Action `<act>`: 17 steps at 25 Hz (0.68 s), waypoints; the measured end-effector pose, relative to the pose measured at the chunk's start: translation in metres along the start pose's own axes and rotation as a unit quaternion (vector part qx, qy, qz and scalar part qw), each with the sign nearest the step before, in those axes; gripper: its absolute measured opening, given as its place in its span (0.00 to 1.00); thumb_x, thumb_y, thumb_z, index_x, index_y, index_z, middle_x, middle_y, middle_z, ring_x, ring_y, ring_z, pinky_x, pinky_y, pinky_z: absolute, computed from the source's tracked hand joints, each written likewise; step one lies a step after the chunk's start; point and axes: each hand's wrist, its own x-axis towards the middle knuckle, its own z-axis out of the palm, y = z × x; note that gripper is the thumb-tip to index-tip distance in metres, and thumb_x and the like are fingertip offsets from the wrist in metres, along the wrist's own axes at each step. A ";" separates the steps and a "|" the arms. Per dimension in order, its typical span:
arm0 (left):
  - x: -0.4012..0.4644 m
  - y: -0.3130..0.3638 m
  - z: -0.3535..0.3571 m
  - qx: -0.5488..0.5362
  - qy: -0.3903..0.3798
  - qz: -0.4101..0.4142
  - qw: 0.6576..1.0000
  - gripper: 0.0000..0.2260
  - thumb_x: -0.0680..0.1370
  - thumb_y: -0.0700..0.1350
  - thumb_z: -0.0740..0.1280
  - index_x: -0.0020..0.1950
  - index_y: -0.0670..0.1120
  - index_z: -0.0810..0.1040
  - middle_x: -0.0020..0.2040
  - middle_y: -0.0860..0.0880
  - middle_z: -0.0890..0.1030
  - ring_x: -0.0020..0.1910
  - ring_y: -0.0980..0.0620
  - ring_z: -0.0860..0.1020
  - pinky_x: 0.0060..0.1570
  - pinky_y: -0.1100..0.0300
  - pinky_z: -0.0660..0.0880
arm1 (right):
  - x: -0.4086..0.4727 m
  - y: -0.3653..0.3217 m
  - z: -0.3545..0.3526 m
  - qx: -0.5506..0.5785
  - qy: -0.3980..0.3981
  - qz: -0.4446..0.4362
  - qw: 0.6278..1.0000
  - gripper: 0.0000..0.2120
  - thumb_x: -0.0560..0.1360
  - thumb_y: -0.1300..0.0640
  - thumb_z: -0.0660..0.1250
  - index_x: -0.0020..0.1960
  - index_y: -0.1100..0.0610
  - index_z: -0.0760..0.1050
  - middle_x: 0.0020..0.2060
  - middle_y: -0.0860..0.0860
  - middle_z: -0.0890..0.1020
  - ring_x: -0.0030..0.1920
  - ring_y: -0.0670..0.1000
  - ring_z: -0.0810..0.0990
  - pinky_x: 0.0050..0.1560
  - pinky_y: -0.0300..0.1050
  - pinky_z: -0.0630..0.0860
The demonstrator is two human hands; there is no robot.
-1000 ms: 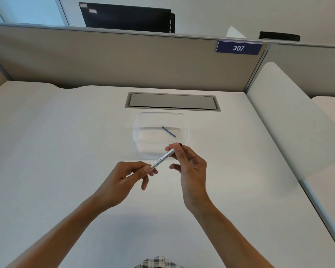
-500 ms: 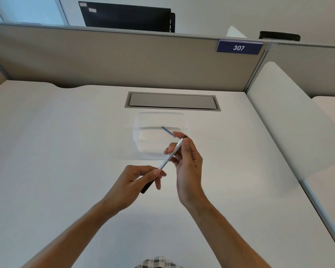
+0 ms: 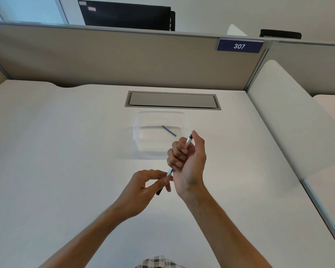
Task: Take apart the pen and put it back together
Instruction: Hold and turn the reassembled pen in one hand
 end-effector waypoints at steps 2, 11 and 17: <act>0.001 -0.005 0.001 0.019 0.014 0.003 1.000 0.14 0.78 0.55 0.63 0.37 0.51 0.81 0.35 0.48 0.81 0.38 0.50 0.76 0.48 0.58 0.70 | 0.000 0.001 -0.001 -0.010 -0.014 0.001 1.000 0.24 0.81 0.45 0.54 0.32 0.54 0.53 0.24 0.47 0.57 0.27 0.49 0.51 0.27 0.42 0.50; 0.007 -0.038 0.010 0.202 0.075 0.049 0.975 0.10 0.77 0.62 0.61 0.45 0.60 0.78 0.46 0.61 0.82 0.54 0.65 0.75 0.66 0.59 0.59 | 0.009 0.025 -0.015 -0.156 -0.039 -0.036 0.986 0.24 0.74 0.39 0.55 0.26 0.52 0.53 0.20 0.45 0.57 0.24 0.47 0.52 0.25 0.40 0.52; -0.001 -0.103 -0.008 0.454 0.051 -0.029 0.889 0.31 0.77 0.65 0.49 0.68 0.47 0.73 0.71 0.45 0.72 0.72 0.44 0.67 0.70 0.45 0.61 | 0.026 0.044 -0.039 -0.259 -0.021 -0.115 0.959 0.20 0.70 0.39 0.53 0.27 0.49 0.52 0.21 0.42 0.56 0.26 0.47 0.51 0.28 0.40 0.51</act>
